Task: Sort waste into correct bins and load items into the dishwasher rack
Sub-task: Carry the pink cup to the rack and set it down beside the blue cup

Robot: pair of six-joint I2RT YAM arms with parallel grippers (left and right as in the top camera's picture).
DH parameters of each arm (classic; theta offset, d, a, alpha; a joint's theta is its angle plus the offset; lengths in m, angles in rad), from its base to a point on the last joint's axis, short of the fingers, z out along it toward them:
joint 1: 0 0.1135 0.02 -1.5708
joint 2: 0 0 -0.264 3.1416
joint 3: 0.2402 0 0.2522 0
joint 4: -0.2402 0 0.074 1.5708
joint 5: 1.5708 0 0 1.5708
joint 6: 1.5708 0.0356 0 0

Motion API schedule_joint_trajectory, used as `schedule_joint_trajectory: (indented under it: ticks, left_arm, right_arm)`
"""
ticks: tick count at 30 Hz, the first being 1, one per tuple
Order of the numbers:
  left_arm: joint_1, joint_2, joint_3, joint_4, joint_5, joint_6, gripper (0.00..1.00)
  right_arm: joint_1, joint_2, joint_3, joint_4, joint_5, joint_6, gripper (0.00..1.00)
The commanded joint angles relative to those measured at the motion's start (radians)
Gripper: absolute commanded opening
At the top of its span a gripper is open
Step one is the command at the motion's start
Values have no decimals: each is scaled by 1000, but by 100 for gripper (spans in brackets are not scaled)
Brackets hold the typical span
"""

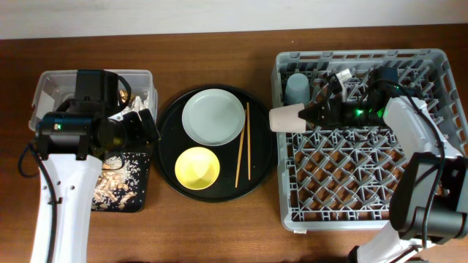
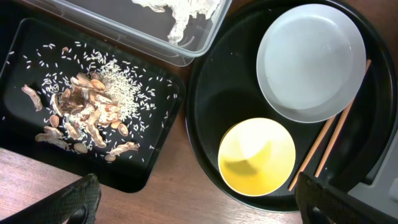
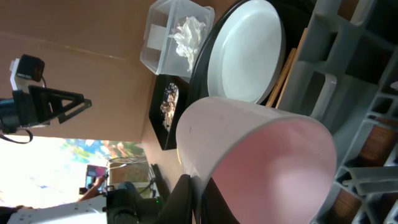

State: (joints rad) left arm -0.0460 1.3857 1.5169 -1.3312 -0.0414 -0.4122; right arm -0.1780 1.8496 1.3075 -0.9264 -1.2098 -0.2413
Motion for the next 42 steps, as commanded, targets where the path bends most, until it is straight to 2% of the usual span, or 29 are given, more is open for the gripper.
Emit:
schedule_joint_trajectory:
  ticks: [1, 6, 13, 25, 36, 41, 42]
  left_arm:
    - [5, 0, 8, 2, 0, 2, 99]
    - [5, 0, 8, 2, 0, 2, 99]
    - [5, 0, 8, 2, 0, 2, 99]
    - [5, 0, 8, 2, 0, 2, 99]
    - [5, 0, 8, 2, 0, 2, 99]
    - [5, 0, 8, 2, 0, 2, 99]
    - [5, 0, 8, 2, 0, 2, 99]
  right_arm:
    - [-14, 8, -31, 4, 123, -43, 4]
    - [-12, 13, -54, 73, -44, -31, 4]
    - [-11, 60, -55, 96, -92, -32, 4]
    - [36, 71, -55, 139, -62, -31, 4]
    - [4, 71, -55, 58, 352, -32, 5]
    - [-7, 69, -55, 2, 377, -37, 5]
    - [-15, 63, -54, -17, 377, -39, 9]
